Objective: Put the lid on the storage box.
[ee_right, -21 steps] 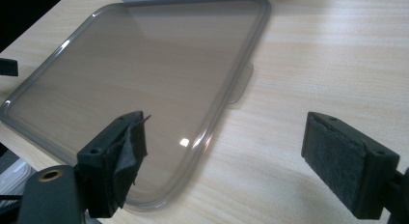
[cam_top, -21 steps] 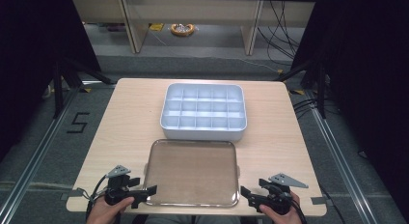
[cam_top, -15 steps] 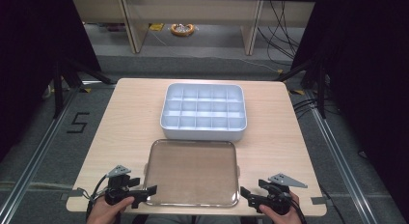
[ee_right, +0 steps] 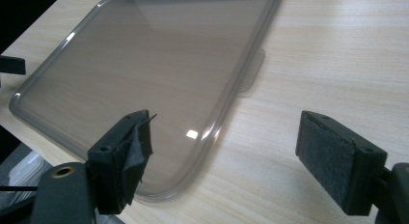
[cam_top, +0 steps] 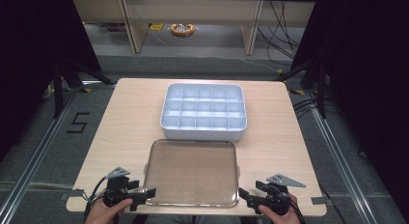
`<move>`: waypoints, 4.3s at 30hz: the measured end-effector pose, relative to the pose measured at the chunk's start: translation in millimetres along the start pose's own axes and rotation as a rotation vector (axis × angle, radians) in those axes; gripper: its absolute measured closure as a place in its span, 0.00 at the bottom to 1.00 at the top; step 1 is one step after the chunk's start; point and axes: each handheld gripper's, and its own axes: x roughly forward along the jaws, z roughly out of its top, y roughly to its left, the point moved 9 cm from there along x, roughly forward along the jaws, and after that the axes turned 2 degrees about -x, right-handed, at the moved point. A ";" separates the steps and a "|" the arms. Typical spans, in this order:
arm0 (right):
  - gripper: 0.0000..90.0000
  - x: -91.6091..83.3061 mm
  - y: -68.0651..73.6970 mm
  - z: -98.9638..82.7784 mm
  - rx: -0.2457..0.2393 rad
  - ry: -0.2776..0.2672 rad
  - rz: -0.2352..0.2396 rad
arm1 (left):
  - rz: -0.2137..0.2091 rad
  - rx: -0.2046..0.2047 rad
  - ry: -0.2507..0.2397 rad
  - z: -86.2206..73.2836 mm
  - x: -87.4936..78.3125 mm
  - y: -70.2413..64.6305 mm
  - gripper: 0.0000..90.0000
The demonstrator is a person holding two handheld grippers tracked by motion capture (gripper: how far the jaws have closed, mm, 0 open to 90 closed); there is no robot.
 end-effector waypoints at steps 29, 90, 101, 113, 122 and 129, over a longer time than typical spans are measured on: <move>0.27 23.3 22.2 -9.9 0.056 0.067 0.105 | -0.002 -0.070 0.053 -6.0 3.1 0.3 0.40; 0.65 -7.0 55.4 17.3 -0.112 -0.140 0.310 | -0.001 0.024 0.031 6.9 20.8 3.8 0.26; 0.65 -12.1 60.5 17.3 -0.181 -0.157 0.323 | -0.056 -0.050 0.002 11.3 22.7 2.8 0.18; 0.66 -13.9 56.9 12.1 -0.261 -0.130 0.289 | -0.111 -0.104 -0.004 14.5 24.7 1.6 0.23; 0.69 -3.8 33.0 4.1 -0.202 -0.055 0.215 | -0.108 -0.105 -0.047 19.0 12.5 3.7 0.50; 0.70 5.0 23.7 -2.9 -0.144 0.003 0.151 | -0.084 -0.046 -0.085 22.4 8.4 -2.0 0.57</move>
